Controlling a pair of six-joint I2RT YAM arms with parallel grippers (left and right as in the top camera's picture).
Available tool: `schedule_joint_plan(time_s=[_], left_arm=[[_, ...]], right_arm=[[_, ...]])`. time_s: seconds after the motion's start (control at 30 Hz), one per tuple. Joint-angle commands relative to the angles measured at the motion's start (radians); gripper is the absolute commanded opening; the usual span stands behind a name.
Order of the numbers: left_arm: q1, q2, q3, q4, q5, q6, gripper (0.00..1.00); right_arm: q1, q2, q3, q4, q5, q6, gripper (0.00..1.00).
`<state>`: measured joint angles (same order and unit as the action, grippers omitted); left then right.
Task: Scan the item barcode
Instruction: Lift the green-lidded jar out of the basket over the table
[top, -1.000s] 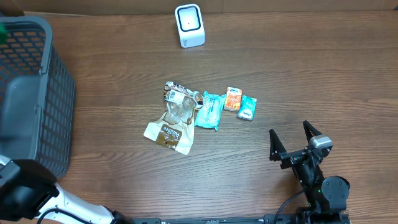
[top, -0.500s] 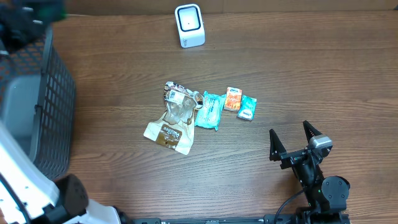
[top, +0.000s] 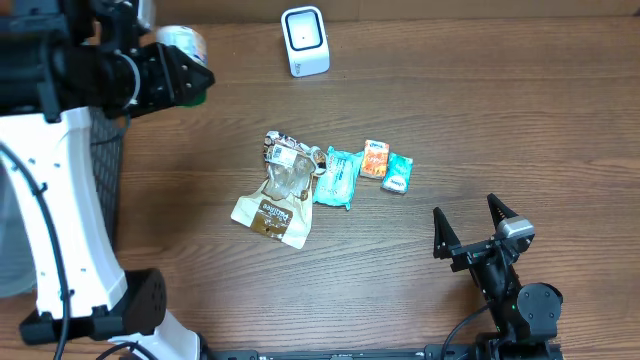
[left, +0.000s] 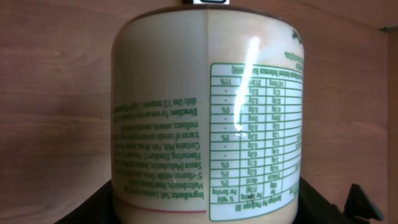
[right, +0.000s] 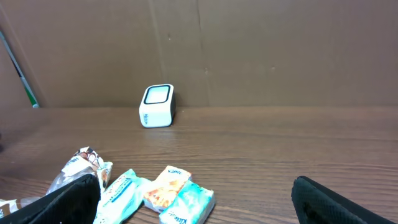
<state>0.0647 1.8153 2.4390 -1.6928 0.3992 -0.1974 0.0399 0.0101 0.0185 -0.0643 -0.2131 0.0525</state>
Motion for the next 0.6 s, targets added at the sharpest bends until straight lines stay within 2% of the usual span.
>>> schedule_joint_plan(time_s=[0.0, 0.33, 0.43, 0.57], left_arm=[[-0.031, 0.016, -0.013, 0.003, -0.007, -0.155, 0.04], [-0.034, 0.029, -0.123, 0.006, -0.007, -0.383, 0.04], [-0.035, 0.029, -0.209, 0.043, 0.018, -0.390, 0.04], [-0.034, 0.029, -0.348, 0.136, 0.138, -0.399, 0.04]], right_arm=[[0.004, -0.007, -0.011, 0.006, -0.006, 0.004, 1.00], [0.004, -0.007, -0.011, 0.006, -0.006, 0.004, 1.00], [0.004, -0.007, -0.011, 0.006, -0.006, 0.004, 1.00], [0.004, -0.007, -0.011, 0.006, -0.006, 0.004, 1.00]])
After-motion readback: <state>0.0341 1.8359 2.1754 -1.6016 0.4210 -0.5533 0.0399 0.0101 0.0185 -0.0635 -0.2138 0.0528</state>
